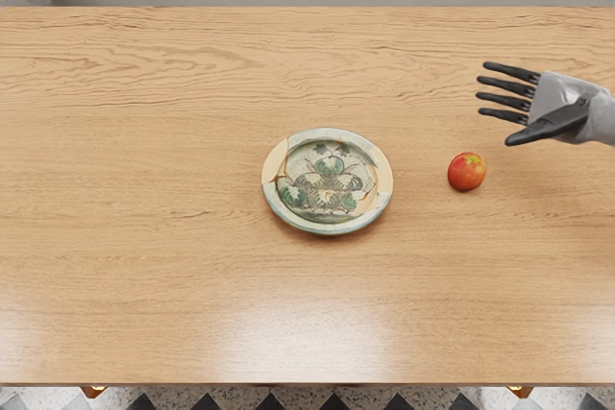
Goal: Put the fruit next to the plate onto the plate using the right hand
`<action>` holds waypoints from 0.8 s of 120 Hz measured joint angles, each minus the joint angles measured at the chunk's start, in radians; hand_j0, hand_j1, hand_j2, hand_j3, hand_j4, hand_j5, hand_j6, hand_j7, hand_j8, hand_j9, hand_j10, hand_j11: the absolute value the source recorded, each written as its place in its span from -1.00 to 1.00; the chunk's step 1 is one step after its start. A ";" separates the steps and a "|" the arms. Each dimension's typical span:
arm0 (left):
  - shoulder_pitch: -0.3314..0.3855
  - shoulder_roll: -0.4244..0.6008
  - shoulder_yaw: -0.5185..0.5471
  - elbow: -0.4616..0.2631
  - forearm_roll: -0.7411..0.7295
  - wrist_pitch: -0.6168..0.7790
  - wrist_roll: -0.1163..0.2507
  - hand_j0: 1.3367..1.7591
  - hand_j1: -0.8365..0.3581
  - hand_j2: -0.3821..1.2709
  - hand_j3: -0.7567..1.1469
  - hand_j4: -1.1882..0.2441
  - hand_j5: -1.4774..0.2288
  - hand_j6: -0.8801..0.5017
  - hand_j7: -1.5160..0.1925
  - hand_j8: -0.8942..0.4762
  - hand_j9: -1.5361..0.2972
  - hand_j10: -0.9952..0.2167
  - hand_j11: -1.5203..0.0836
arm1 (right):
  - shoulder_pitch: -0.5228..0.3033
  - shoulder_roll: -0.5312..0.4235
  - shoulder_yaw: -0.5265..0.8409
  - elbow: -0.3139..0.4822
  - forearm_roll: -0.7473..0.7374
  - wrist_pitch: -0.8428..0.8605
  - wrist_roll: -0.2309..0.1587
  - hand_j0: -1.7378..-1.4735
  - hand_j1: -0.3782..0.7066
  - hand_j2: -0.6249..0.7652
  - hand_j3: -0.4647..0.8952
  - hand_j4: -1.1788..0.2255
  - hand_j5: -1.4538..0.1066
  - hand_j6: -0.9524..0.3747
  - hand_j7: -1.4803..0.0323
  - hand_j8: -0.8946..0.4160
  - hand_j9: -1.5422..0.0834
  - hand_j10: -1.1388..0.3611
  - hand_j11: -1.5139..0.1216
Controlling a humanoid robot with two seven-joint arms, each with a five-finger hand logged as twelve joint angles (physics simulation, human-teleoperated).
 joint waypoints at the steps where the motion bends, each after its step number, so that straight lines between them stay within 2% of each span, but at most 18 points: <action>1: 0.000 0.000 0.000 0.000 0.000 0.000 0.000 0.52 0.52 -0.48 -0.21 0.34 0.38 -0.06 0.42 -0.03 0.35 0.26 0.52 | 0.001 0.000 0.000 0.001 0.000 0.000 -0.001 -0.40 -0.87 -0.11 -0.32 0.63 0.81 0.39 0.90 0.32 0.84 0.48 0.80; 18: 0.000 0.000 0.000 0.000 0.000 0.000 0.000 0.52 0.52 -0.48 -0.21 0.34 0.38 -0.06 0.42 -0.03 0.35 0.26 0.52 | 0.034 -0.007 0.010 0.011 -0.005 0.000 -0.017 -0.40 -0.87 -0.11 -0.32 0.63 0.81 0.39 0.90 0.32 0.84 0.47 0.80; 27: 0.000 0.000 0.000 0.000 0.000 0.000 0.000 0.52 0.52 -0.48 -0.21 0.34 0.38 -0.06 0.42 -0.03 0.35 0.26 0.52 | 0.060 -0.048 0.020 0.034 -0.056 0.000 -0.020 -0.40 -0.87 -0.11 -0.32 0.63 0.81 0.39 0.90 0.32 0.84 0.47 0.80; 33: 0.000 0.000 0.000 0.000 0.000 0.000 0.000 0.52 0.52 -0.48 -0.21 0.34 0.38 -0.06 0.42 -0.03 0.35 0.26 0.52 | 0.082 -0.102 0.027 0.107 -0.128 0.000 -0.020 -0.40 -0.87 -0.11 -0.32 0.63 0.80 0.39 0.90 0.31 0.84 0.47 0.80; 44: 0.000 0.000 0.000 0.000 0.000 0.000 0.000 0.52 0.52 -0.48 -0.21 0.34 0.38 -0.06 0.42 -0.03 0.35 0.26 0.52 | 0.115 -0.210 0.027 0.311 -0.304 -0.008 -0.022 -0.40 -0.87 -0.11 -0.32 0.63 0.80 0.38 0.90 0.31 0.84 0.47 0.79; 53: 0.000 0.000 0.000 0.000 0.000 0.000 0.000 0.52 0.52 -0.48 -0.21 0.34 0.38 -0.06 0.42 -0.03 0.35 0.26 0.52 | 0.126 -0.253 0.005 0.427 -0.400 -0.098 -0.023 -0.40 -0.87 -0.11 -0.32 0.63 0.80 0.38 0.90 0.31 0.84 0.47 0.79; 65: 0.000 0.000 0.000 0.000 0.000 0.000 0.000 0.52 0.52 -0.48 -0.21 0.34 0.38 -0.06 0.42 -0.03 0.35 0.26 0.52 | 0.128 -0.277 -0.026 0.517 -0.468 -0.240 -0.023 -0.40 -0.87 -0.11 -0.32 0.62 0.80 0.38 0.89 0.31 0.84 0.47 0.79; 80: 0.000 0.000 0.000 0.000 0.000 0.000 0.000 0.52 0.52 -0.48 -0.21 0.34 0.38 -0.06 0.42 -0.03 0.35 0.26 0.52 | 0.118 -0.275 -0.065 0.564 -0.557 -0.410 -0.022 -0.40 -0.87 -0.11 -0.32 0.62 0.80 0.37 0.89 0.30 0.84 0.46 0.79; 96: 0.000 0.000 0.000 0.000 0.000 0.000 0.000 0.52 0.52 -0.48 -0.21 0.34 0.38 -0.06 0.42 -0.03 0.35 0.26 0.52 | 0.107 -0.203 -0.140 0.580 -0.653 -0.637 -0.032 -0.40 -0.87 -0.11 -0.32 0.62 0.80 0.37 0.89 0.30 0.84 0.46 0.79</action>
